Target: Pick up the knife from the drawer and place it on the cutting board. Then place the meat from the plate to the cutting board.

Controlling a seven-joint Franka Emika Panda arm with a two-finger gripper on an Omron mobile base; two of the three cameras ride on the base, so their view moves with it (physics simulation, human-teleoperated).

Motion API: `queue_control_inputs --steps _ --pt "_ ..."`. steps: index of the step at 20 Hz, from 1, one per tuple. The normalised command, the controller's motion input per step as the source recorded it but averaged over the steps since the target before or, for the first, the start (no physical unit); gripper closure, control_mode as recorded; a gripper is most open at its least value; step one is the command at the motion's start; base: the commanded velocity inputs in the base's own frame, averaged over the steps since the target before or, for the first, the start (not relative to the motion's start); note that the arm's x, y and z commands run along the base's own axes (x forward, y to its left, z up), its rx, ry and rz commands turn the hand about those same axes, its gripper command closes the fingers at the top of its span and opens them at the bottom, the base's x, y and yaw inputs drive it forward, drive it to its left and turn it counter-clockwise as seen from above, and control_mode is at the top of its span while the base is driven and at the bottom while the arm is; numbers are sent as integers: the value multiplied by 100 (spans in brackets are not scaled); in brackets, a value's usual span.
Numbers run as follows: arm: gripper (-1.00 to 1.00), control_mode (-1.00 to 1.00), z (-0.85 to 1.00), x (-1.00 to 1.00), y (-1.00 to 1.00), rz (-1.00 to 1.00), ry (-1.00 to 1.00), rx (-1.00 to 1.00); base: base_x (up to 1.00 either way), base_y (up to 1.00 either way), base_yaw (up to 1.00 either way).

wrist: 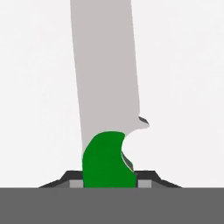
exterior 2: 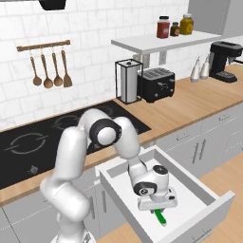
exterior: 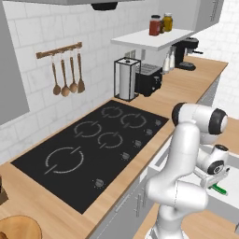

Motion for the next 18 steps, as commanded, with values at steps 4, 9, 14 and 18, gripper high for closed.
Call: queue_control_inputs --steps 4,9,14,18 --pt "100 -100 93 -43 -2 0 0 0 0 0 0" --pt "100 -100 100 -25 0 2 -5 0 0 0 0" --pt "100 -100 100 -1 2 4 -11 0 0 0 0" --pt "100 -100 100 0 2 3 -7 0 0 0 0"
